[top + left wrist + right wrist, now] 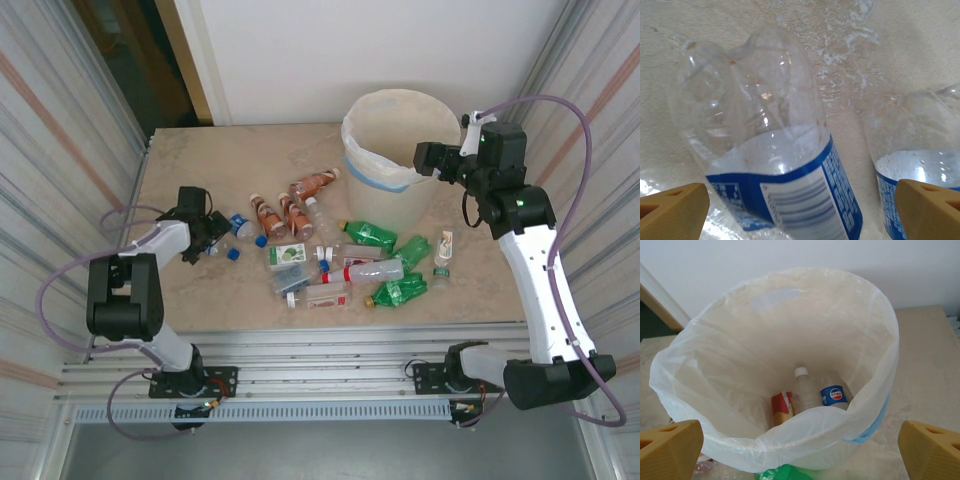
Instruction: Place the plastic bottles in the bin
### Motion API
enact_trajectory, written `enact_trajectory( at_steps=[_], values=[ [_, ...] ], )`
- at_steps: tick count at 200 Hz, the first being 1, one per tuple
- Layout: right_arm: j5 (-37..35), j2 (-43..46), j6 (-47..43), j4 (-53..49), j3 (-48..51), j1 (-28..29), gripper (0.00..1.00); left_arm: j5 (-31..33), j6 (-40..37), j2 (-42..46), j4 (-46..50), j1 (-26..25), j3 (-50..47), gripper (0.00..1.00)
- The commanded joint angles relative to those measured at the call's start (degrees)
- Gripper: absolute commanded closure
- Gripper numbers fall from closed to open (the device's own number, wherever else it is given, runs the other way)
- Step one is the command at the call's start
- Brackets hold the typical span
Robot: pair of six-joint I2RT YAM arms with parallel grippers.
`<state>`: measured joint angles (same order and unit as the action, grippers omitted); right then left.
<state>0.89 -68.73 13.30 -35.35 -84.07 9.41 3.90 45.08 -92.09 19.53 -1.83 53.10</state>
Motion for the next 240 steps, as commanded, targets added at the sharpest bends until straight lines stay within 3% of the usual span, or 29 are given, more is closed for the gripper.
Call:
enact_trajectory(
  at_steps=[1, 158, 187, 240],
  values=[
    [-0.4, 1.0, 1.2, 0.9, 1.1, 0.1, 0.02, -0.2, 0.5, -1.5, 0.5, 0.6, 1.5, 0.05],
    [1.2, 0.1, 1.6, 1.2, 0.9, 0.2, 0.02, -2.5, 3.0, -4.5, -2.5, 1.3, -2.3, 0.23],
    [1.8, 0.3, 1.9, 1.4, 0.6, 0.3, 0.02, -2.8, 3.2, -2.4, -2.8, 1.2, -3.4, 0.32],
    [4.0, 0.4, 2.4, 1.9, 0.8, 1.3, 0.02, -3.9, 3.4, 5.5, -2.6, 1.2, -7.2, 0.38]
  ],
)
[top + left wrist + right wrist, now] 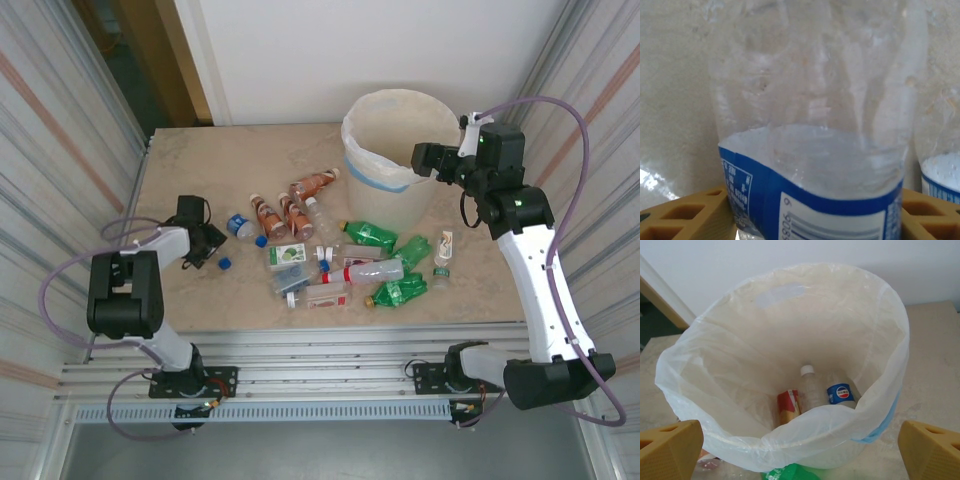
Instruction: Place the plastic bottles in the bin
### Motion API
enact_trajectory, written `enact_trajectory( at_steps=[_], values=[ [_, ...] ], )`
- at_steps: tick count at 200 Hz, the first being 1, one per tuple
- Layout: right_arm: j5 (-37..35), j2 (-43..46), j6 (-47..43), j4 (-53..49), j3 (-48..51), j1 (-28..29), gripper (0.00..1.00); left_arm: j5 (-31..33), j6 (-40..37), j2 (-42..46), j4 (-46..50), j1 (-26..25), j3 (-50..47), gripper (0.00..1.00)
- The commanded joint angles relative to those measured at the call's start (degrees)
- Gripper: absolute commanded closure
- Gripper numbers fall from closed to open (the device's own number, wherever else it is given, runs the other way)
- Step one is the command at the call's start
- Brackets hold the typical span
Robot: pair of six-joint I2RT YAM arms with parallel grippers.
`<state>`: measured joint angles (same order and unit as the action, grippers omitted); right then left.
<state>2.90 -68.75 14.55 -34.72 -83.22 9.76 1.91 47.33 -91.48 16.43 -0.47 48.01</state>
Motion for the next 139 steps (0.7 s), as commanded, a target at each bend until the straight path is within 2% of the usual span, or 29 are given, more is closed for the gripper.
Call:
enact_trajectory(
  at_steps=[1, 45, 81, 105, 121, 139],
  values=[
    [2.0, 0.5, 1.2, 1.3, 0.0, 1.0, 0.02, -1.9, 1.1, 5.1, 0.5, -0.1, -2.3, 0.39],
    [4.4, 0.5, 1.6, 3.2, 1.3, 5.7, 0.02, -5.6, 2.7, 13.7, -0.5, -0.3, -6.8, 0.42],
    [2.8, -1.0, 0.6, 3.8, 1.2, 11.9, 0.02, -4.2, 3.9, 17.5, 0.0, -0.6, -9.6, 0.45],
    [1.8, -1.4, 0.2, 4.0, 0.9, 13.5, 0.02, -2.3, 3.2, 16.9, 1.7, -0.5, -9.0, 0.35],
    [1.7, -1.5, 0.3, 4.0, 1.0, 13.8, 0.02, -2.1, 2.8, 15.9, 1.6, -0.6, -8.4, 0.25],
    [1.6, -1.4, 0.2, 4.0, 1.1, 14.0, 0.02, -1.7, 1.7, 14.1, 1.4, -0.5, -7.2, 0.20]
  ],
)
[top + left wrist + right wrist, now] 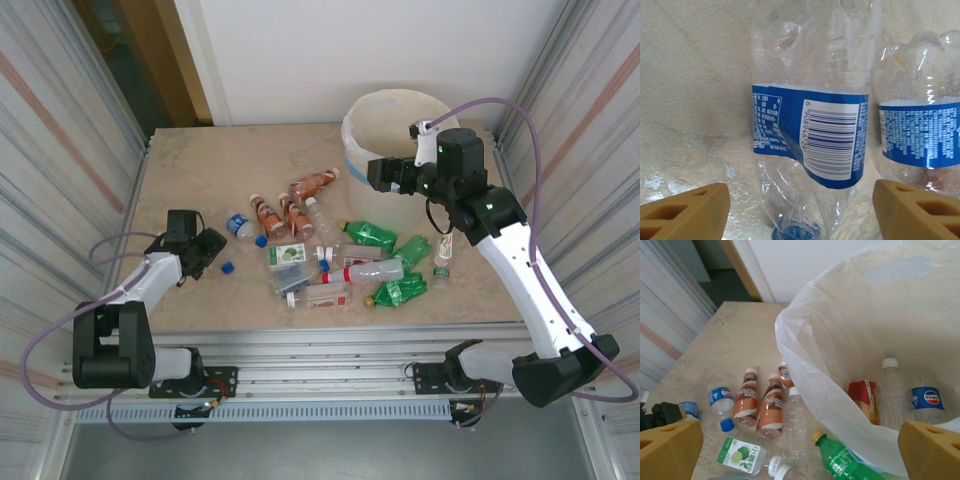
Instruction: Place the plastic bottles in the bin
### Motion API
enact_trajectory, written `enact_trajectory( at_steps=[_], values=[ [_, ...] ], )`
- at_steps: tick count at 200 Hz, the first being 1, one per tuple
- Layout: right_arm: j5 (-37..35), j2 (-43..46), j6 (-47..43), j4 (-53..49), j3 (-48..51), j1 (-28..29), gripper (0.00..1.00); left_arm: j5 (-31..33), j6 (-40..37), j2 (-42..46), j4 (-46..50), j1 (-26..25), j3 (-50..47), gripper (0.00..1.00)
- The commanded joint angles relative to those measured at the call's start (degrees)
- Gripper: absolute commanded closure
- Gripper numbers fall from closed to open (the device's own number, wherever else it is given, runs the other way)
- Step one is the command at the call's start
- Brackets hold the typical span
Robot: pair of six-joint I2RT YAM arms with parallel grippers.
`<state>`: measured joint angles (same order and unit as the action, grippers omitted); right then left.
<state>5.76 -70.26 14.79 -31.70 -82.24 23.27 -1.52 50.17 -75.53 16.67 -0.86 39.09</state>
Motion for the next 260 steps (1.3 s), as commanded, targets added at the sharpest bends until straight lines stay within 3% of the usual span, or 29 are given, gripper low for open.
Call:
enact_trajectory(
  at_steps=[1, 79, 129, 176, 260],
  values=[
    [-1.3, 0.1, 0.0, 0.9, 0.1, 0.5, 0.02, 1.7, -1.2, -2.0, 1.2, -0.1, 1.7, 0.20],
    [-1.8, 0.0, 0.0, 1.4, 0.5, 1.6, 0.02, 3.1, -6.6, -15.8, 3.5, 0.7, 11.1, 0.18],
    [-2.5, -0.2, 0.0, 1.6, 0.1, 1.9, 0.02, 2.6, -6.8, -19.4, 4.0, 0.8, 12.8, 0.34],
    [-1.5, -1.1, 0.1, 2.7, 0.5, 3.2, 0.02, 1.4, -6.2, -16.4, 2.9, 0.8, 10.5, 0.53],
    [1.8, -9.0, 0.8, 6.0, 1.7, 14.1, 0.02, -6.0, -2.2, -1.7, 0.7, 0.1, 4.0, 0.57]
  ],
)
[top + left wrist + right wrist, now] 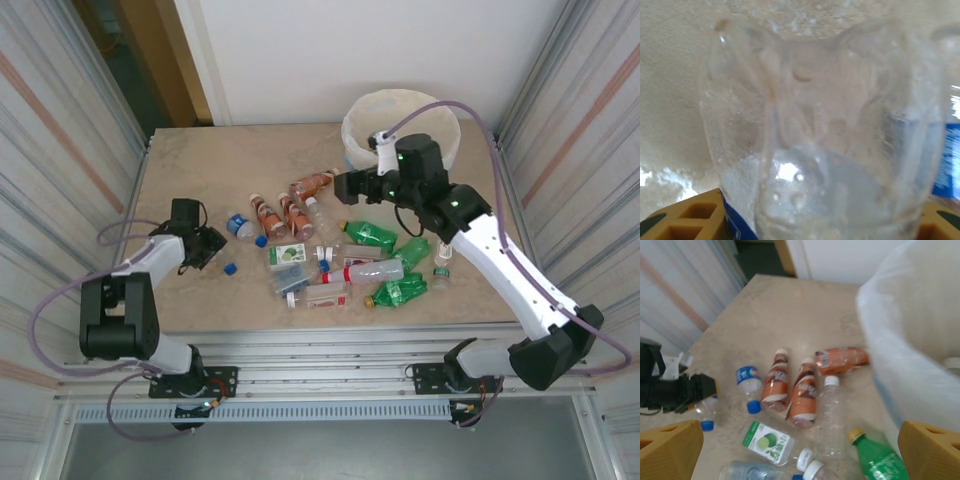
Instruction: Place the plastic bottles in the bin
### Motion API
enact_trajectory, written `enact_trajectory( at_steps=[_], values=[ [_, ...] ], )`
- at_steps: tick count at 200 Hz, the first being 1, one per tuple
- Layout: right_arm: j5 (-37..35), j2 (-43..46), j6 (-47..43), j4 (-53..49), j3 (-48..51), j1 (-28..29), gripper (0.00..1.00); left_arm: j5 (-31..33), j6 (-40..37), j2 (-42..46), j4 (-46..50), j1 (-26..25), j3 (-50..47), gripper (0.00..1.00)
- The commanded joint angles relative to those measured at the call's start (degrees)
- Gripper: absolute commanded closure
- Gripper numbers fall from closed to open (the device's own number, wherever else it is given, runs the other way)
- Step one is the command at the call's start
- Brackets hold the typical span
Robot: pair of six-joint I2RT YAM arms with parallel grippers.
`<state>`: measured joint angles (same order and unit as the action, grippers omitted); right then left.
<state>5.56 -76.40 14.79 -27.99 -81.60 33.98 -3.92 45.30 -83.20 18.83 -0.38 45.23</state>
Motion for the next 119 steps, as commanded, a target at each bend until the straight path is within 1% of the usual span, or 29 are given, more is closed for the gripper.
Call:
enact_trajectory(
  at_steps=[1, 30, 49, 71, 119],
  values=[
    [2.0, -2.9, 0.9, 2.4, 1.1, 3.6, 0.02, -3.7, 2.7, 6.2, -1.5, -0.4, -2.2, 0.57],
    [4.0, -7.9, 1.2, 4.3, 0.7, 9.6, 0.00, -5.3, 5.8, 13.6, -1.8, -1.9, -4.6, 0.57],
    [5.6, -12.1, 1.0, 4.8, -0.9, 13.5, 0.04, -6.3, 7.8, 18.0, -2.5, -3.0, -6.0, 0.57],
    [8.6, -17.6, 1.1, 4.7, -3.3, 16.8, 0.12, -7.6, 9.1, 21.7, -2.7, -4.1, -6.4, 0.57],
    [12.3, -27.0, 0.8, 5.4, -8.4, 21.8, 0.22, -9.0, 10.9, 26.4, -2.9, -6.1, -5.9, 0.57]
  ],
)
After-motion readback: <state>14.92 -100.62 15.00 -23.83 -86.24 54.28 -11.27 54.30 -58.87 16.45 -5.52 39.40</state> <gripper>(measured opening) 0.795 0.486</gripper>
